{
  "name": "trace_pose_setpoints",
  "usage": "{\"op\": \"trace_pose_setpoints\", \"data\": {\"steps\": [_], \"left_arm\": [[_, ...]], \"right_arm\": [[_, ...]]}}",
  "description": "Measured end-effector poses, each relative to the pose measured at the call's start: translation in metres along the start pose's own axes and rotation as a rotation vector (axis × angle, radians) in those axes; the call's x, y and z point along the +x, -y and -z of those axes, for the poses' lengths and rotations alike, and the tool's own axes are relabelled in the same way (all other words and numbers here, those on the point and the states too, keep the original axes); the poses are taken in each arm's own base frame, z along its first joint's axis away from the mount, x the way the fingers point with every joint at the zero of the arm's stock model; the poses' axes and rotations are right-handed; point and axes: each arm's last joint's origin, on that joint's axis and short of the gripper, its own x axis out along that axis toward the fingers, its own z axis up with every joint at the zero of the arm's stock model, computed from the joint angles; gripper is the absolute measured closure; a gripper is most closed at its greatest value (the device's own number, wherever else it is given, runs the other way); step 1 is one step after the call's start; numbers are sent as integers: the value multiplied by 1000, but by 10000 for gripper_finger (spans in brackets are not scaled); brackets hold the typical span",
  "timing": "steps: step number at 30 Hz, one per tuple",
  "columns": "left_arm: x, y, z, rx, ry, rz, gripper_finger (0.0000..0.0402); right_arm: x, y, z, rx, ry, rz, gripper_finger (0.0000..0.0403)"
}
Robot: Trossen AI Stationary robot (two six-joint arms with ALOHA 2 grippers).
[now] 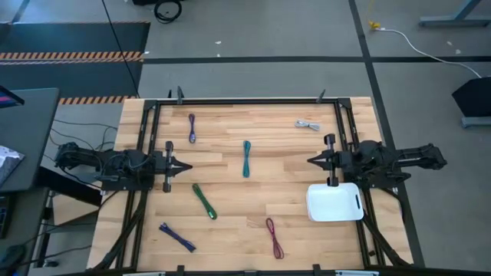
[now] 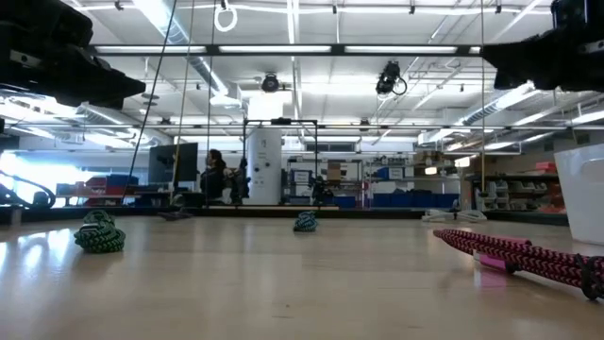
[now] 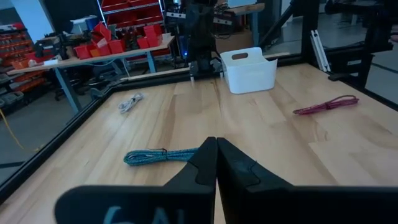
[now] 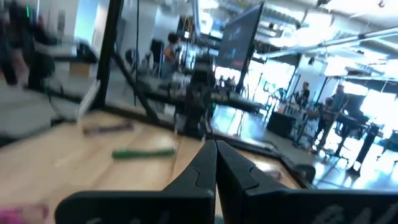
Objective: Pick and place USB-C Cables
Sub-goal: Put the top violet charger cable into the white container
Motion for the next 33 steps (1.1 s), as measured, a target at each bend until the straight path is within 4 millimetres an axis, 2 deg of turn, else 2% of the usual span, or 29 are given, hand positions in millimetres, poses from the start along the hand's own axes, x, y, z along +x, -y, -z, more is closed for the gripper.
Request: {"op": "trace_pose_setpoints", "data": {"steps": [4,7,10,12,14,17,21,25,30,33], "left_arm": [[0,0,0,-1,1,0,392],[0,-1,-3,-8,26,-10,392],[0,-1,-7,-65,71,-15,392],[0,-1,-9,-170,93,-12,392],[-1,-2,-11,-273,114,-8,392],[-1,-3,-15,-335,158,-7,392],[-2,-4,-20,-354,211,-11,392],[-2,-4,-20,-355,212,-22,392],[-3,-6,-22,-365,231,-86,392],[-4,-9,-26,-377,279,-141,392]], "right_arm": [[0,2,-8,180,87,15,395],[-1,3,-13,248,136,19,395],[-1,4,-16,279,175,22,395],[-2,5,-18,269,193,28,395],[-2,6,-19,245,196,61,395],[-1,8,-17,242,180,129,386],[1,9,-13,244,127,211,352],[7,13,-14,222,74,266,298],[21,25,-38,208,58,297,236],[37,34,-56,184,28,315,214]]}}
